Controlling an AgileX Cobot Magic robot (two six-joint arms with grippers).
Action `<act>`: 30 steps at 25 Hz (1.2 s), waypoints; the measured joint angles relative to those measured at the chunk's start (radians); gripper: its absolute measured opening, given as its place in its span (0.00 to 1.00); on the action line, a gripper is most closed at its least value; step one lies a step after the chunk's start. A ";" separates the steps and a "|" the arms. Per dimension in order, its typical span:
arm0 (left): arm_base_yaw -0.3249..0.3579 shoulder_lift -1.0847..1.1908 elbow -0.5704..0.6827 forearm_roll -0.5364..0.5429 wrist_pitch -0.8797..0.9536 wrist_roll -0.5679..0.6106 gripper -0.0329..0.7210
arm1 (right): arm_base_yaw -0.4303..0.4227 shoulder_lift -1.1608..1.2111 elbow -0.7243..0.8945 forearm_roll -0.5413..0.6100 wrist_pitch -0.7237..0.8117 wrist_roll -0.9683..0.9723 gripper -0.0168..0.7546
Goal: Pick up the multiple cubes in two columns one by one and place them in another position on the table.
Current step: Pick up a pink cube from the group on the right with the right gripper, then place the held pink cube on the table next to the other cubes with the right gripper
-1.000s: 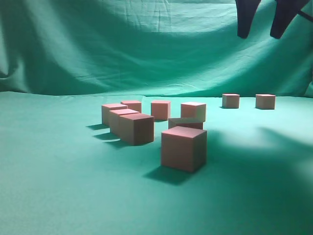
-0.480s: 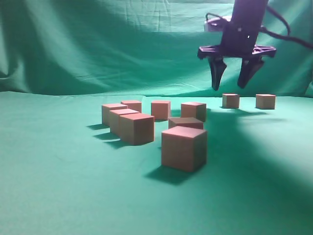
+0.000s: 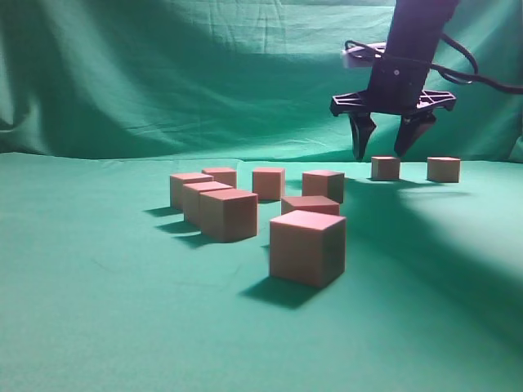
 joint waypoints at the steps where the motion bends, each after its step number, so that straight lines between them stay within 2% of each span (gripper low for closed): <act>1: 0.000 0.000 0.000 0.000 0.000 0.000 0.04 | -0.002 0.007 0.000 -0.001 0.000 0.002 0.60; 9: 0.000 0.000 0.000 0.000 0.000 0.000 0.04 | -0.004 0.037 0.000 0.027 0.000 0.008 0.60; 12: 0.000 0.000 0.000 0.000 0.000 0.000 0.04 | -0.004 0.038 -0.006 0.027 0.007 0.008 0.38; 13: 0.000 0.000 0.000 0.000 0.000 0.000 0.04 | -0.004 0.038 -0.013 0.027 0.024 0.008 0.35; 18: 0.000 0.000 0.000 0.000 0.000 0.000 0.04 | -0.002 0.011 -0.080 0.061 0.109 0.008 0.36; 25: 0.000 0.000 0.000 0.000 0.000 0.000 0.04 | 0.036 -0.171 -0.168 0.076 0.220 0.008 0.36; 30: 0.000 0.000 0.000 0.000 0.000 0.000 0.04 | 0.066 -0.303 -0.172 0.076 0.401 0.008 0.36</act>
